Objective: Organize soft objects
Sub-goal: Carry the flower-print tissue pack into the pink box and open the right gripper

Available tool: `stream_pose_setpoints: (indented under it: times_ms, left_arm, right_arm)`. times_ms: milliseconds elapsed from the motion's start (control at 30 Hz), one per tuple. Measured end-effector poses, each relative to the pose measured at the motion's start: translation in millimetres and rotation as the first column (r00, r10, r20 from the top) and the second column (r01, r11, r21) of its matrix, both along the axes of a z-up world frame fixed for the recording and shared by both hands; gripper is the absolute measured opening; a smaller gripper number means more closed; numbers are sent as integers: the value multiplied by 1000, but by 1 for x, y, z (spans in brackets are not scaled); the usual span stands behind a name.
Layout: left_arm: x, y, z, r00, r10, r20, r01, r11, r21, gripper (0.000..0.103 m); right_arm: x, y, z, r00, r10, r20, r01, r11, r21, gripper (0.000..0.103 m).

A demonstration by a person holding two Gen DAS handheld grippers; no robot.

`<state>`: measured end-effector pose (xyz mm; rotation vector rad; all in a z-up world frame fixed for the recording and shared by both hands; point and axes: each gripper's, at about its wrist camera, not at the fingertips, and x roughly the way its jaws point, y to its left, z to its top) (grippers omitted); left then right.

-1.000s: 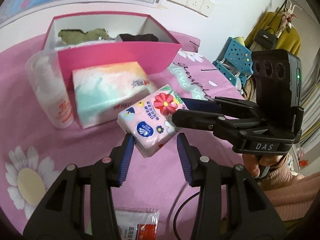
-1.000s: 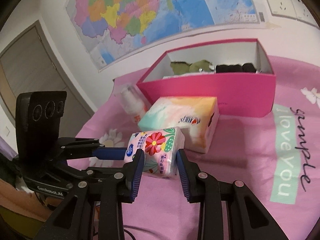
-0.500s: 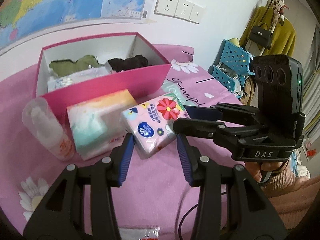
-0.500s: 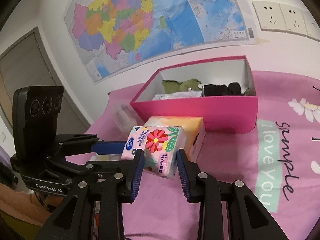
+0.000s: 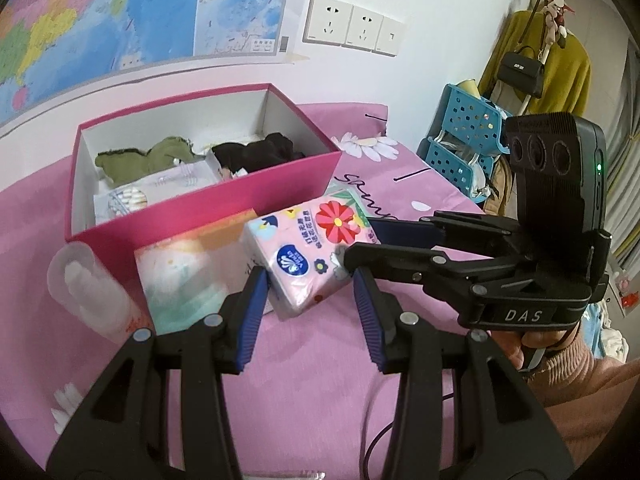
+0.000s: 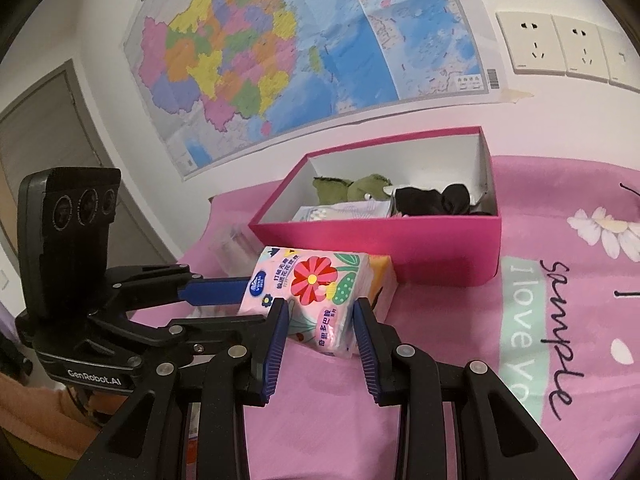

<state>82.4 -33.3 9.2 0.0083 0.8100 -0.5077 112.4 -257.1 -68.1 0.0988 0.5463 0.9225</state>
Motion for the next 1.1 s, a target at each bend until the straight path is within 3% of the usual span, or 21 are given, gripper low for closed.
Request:
stream_pose_setpoints:
  times_ms: [1100]
  left_arm:
    - [54, -13, 25, 999, 2, 54, -2, 1000, 1, 46]
  right_arm:
    - [40, -7, 30, 996, -65, 59, 63, 998, 31, 34]
